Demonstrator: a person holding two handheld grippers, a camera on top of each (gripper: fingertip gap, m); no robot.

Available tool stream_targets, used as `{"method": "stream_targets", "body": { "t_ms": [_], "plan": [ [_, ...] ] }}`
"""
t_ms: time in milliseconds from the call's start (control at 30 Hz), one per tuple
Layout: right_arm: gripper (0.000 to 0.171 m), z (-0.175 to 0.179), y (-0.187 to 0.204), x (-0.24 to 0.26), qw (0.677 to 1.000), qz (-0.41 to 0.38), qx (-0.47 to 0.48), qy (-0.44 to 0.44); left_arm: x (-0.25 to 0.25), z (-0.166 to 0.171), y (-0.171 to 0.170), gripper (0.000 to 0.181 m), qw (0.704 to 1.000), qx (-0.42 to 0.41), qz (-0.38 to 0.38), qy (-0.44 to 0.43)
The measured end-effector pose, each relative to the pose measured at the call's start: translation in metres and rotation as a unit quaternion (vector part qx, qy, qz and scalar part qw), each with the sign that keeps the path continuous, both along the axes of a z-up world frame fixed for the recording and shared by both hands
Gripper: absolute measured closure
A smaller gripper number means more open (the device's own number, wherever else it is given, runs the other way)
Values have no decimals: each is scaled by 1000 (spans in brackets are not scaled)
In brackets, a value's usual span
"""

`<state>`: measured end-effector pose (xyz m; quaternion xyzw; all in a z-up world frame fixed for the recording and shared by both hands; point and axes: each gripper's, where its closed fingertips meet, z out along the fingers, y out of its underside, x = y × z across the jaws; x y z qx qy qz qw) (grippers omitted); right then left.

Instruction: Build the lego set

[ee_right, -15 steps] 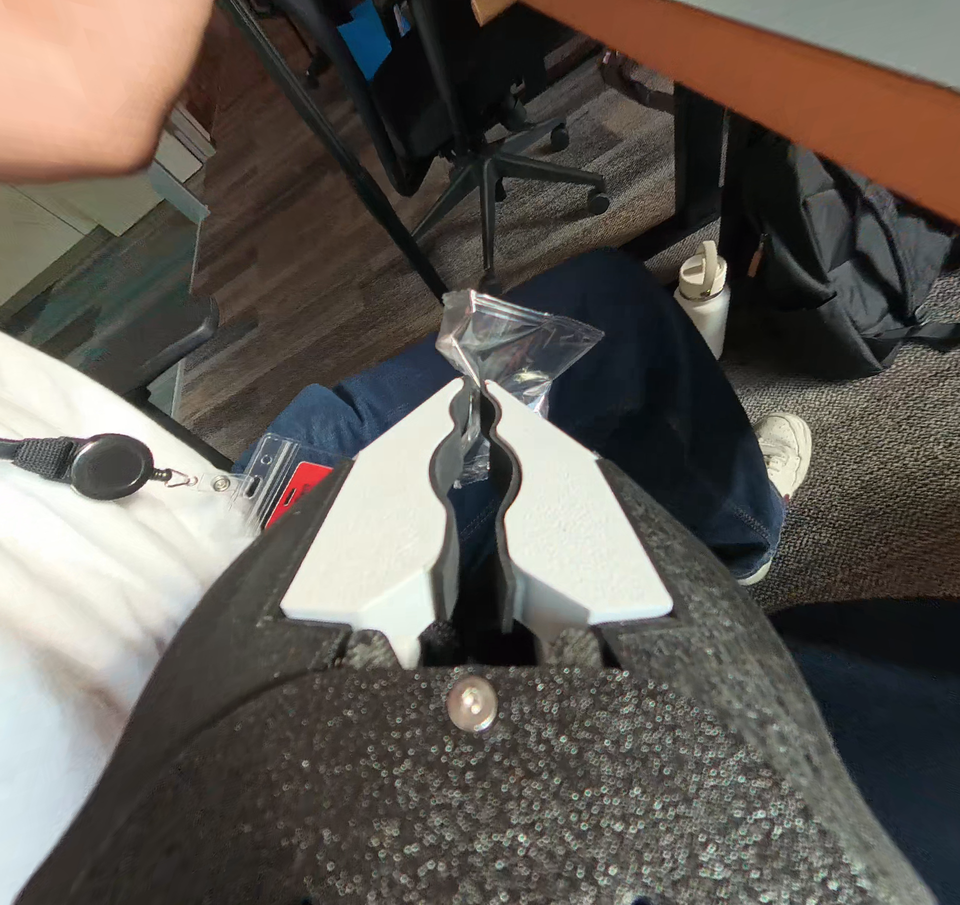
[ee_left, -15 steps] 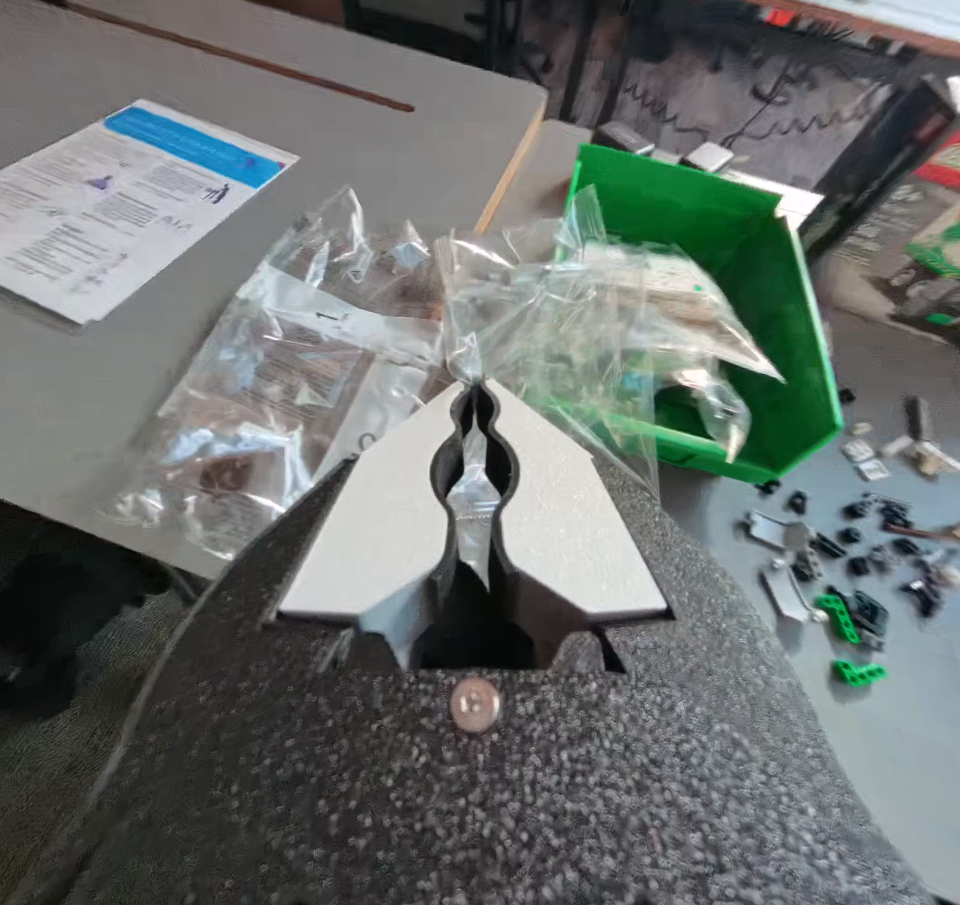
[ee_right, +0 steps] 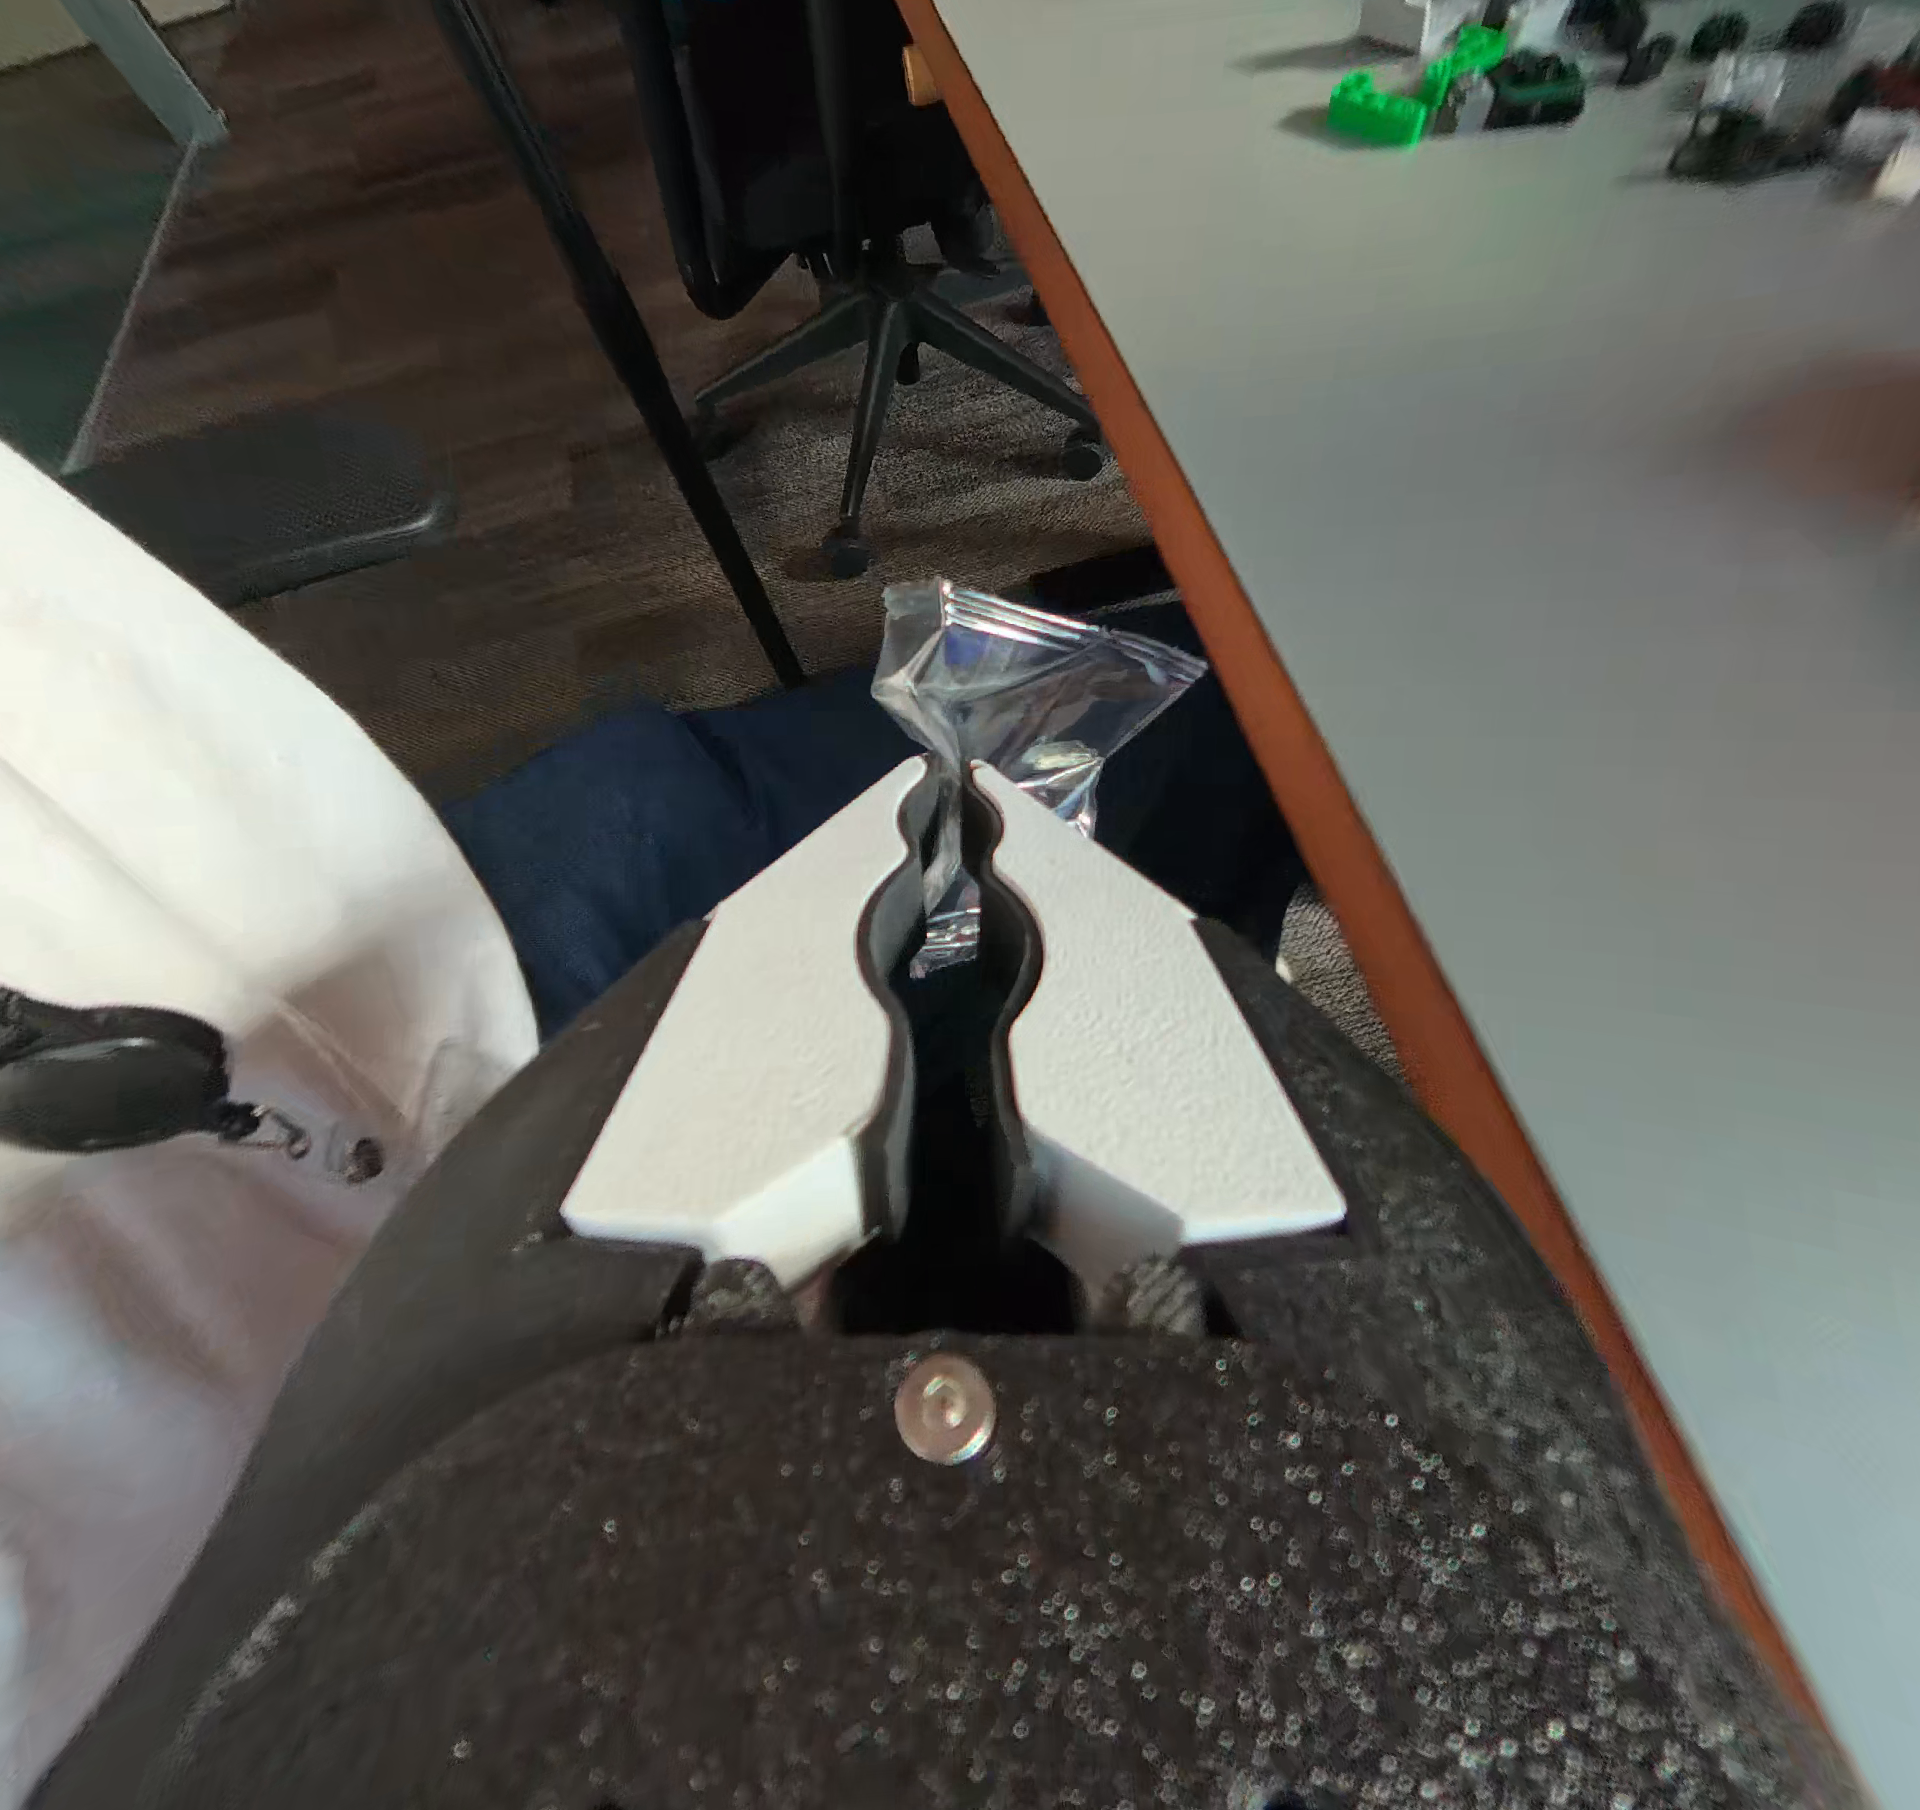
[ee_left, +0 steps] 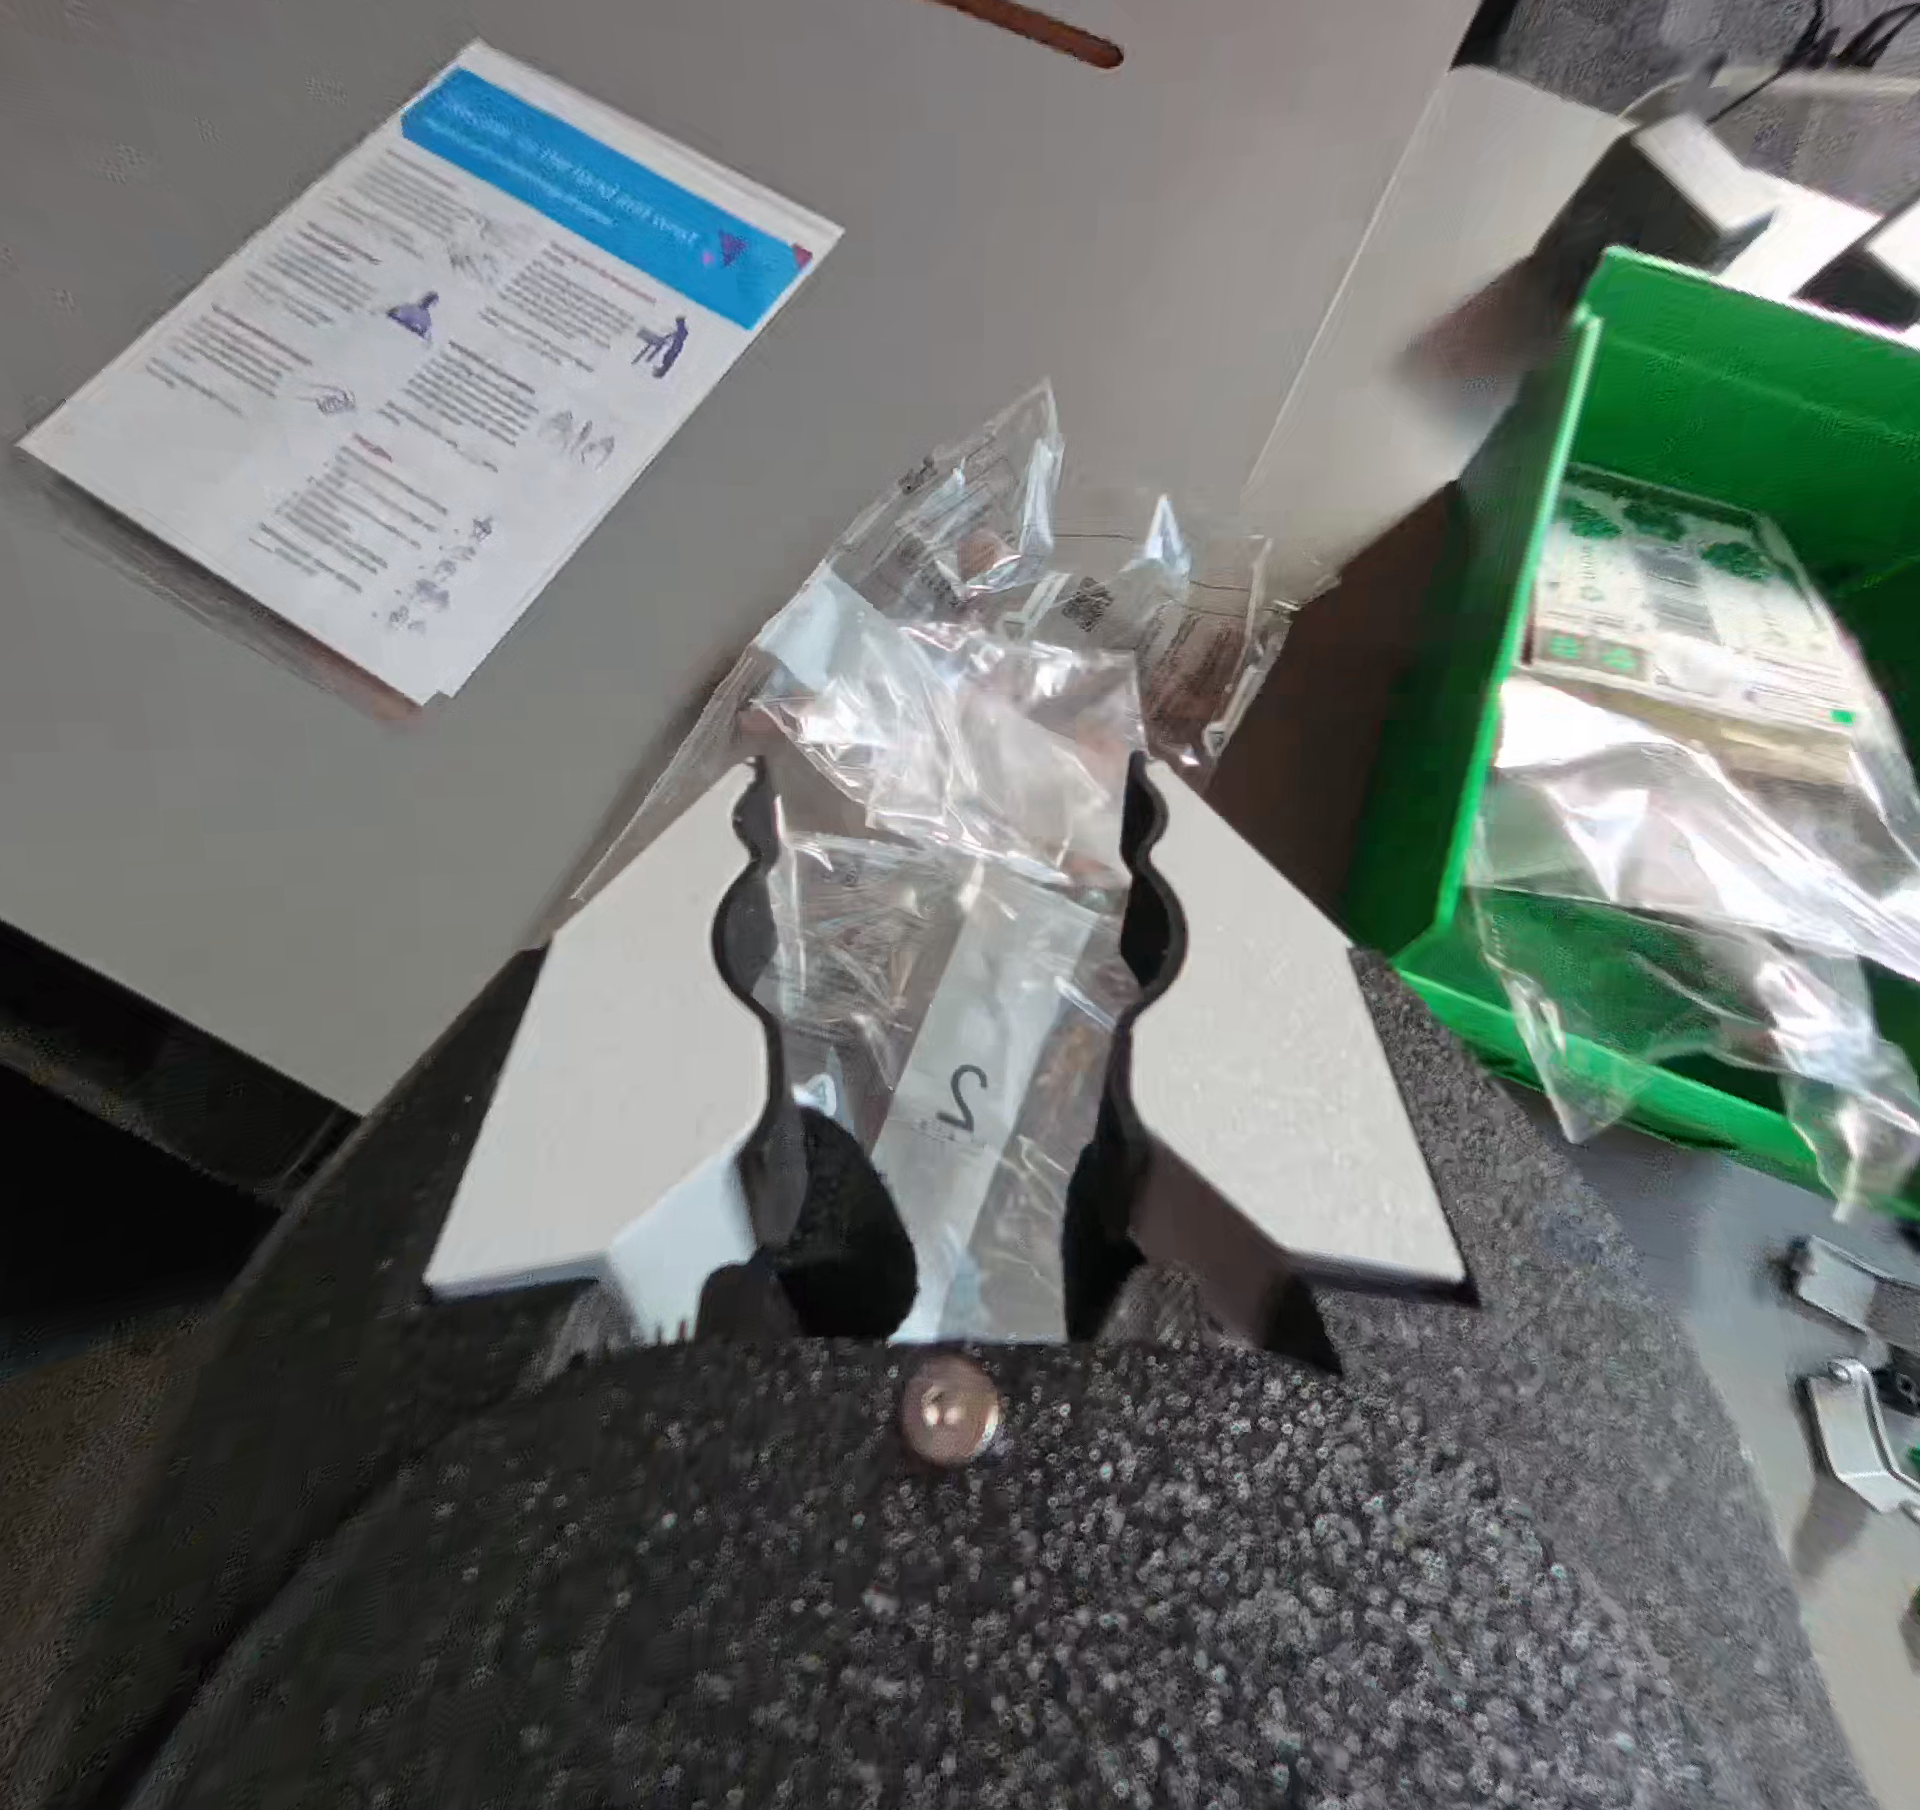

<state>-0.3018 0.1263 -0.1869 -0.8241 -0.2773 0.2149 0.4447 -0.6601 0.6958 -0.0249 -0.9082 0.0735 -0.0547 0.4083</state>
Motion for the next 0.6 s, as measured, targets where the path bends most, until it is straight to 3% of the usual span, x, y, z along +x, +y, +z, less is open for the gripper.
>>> {"method": "stream_targets", "body": {
  "t_ms": [33,100,167,267,333,400,500,533,600],
  "plan": [
    [170,8,12,-3,1000,5,13,-24,18,17,-22,124,999,27,-22,-2],
    [170,26,40,-9,995,3,57,-81,81,39,-85,124,990,74,-115,-28],
    [170,47,67,-14,983,-2,118,-139,163,30,-178,136,958,51,-269,-85],
    [170,62,95,-19,957,-2,186,-222,260,-2,-345,134,836,-90,-494,-221],
    [171,60,103,-23,944,6,206,-258,290,-34,-414,133,787,-160,-544,-241],
    [171,55,107,-28,935,11,218,-279,310,-62,-455,131,760,-200,-571,-235],
    [170,52,110,-26,916,1,240,-321,331,-90,-471,129,763,-213,-570,-218],
    [170,52,109,-25,913,-1,242,-328,336,-97,-469,136,769,-214,-563,-212],
    [169,52,105,-23,916,-6,242,-321,342,-98,-474,176,756,-218,-575,-224]
  ]
}}
